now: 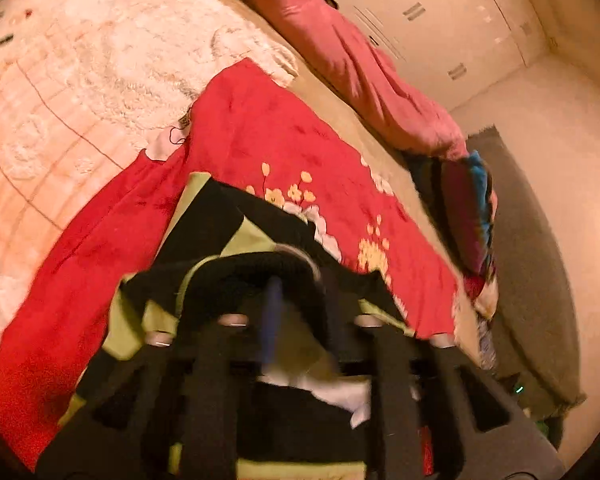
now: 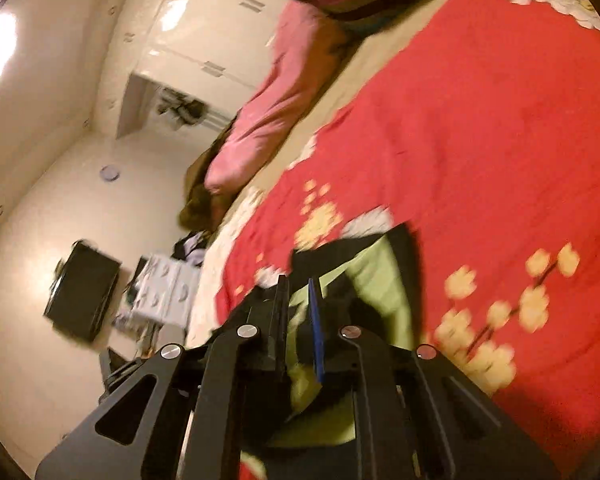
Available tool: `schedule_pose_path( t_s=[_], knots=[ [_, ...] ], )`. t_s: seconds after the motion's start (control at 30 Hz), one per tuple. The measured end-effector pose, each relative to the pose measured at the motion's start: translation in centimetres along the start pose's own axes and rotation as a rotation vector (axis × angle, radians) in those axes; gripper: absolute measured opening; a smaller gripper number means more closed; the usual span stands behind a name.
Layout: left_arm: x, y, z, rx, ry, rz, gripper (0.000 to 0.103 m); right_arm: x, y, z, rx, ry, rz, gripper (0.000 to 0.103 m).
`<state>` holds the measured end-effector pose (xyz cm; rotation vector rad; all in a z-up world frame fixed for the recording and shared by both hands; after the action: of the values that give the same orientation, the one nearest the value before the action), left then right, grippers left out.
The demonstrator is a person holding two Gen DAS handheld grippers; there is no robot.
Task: Fold small clothes
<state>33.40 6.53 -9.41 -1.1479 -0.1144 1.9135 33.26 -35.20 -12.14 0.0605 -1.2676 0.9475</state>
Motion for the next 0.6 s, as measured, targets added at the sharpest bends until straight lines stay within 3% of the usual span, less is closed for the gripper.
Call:
schedule_pose_path(
  t_s=[0.07,0.1,0.17,0.2,0.23,0.3,0.37,0.43,0.5,0.6],
  knots=[
    [0.2,-0.6,0.4,-0.016,0.009,0.019,0.057,-0.7,-0.2,-0.2,0.003,0.049,0.045,0.012],
    [-0.1,-0.8,1.2,-0.033,0.023,0.007,0.059,-0.7,-0.1,-0.1,0.016,0.076,0.074,0.013],
    [-0.4,-0.8,2.8,-0.062,0.036,-0.040,0.063,0.4,0.2,0.1,0.036,0.068,0.133,0.026],
    [-0.4,-0.7,3.7,-0.075,0.023,-0.067,0.066,1.5,0.4,0.3,0.045,0.076,0.198,0.045],
    [-0.1,-0.5,4.4,-0.081,0.008,-0.089,0.067,2.0,0.7,0.6,0.051,0.081,0.243,0.058],
    [0.9,0.7,5.3,-0.063,-0.036,-0.120,0.069,4.2,2.1,0.6,0.078,0.065,0.368,0.059],
    [1.7,2.4,5.6,-0.019,-0.065,-0.142,0.069,5.5,4.0,-0.1,0.122,0.089,0.506,0.073],
    [2.1,3.9,5.6,0.019,-0.063,-0.144,0.069,5.9,6.1,-1.3,0.176,0.155,0.671,0.075],
    [2.2,5.3,5.0,0.066,-0.047,-0.130,0.076,5.7,8.1,-2.6,0.223,0.222,0.814,0.080],
    [1.9,6.4,3.5,0.108,-0.066,-0.131,0.085,4.9,9.6,-3.9,0.247,0.303,0.932,0.091]
  ],
)
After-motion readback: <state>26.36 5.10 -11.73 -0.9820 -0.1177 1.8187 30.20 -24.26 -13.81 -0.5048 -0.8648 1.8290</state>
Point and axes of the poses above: each gripper's, at about its wrist camera, not at the fingertips, and z roughly against the way its jaws point, x to its left, y to its underside, the point moved 8 cm from there along -z, roughly the way its jaws point, and after that the axes turned 9 degrees about -x, right-handed, at the moved point
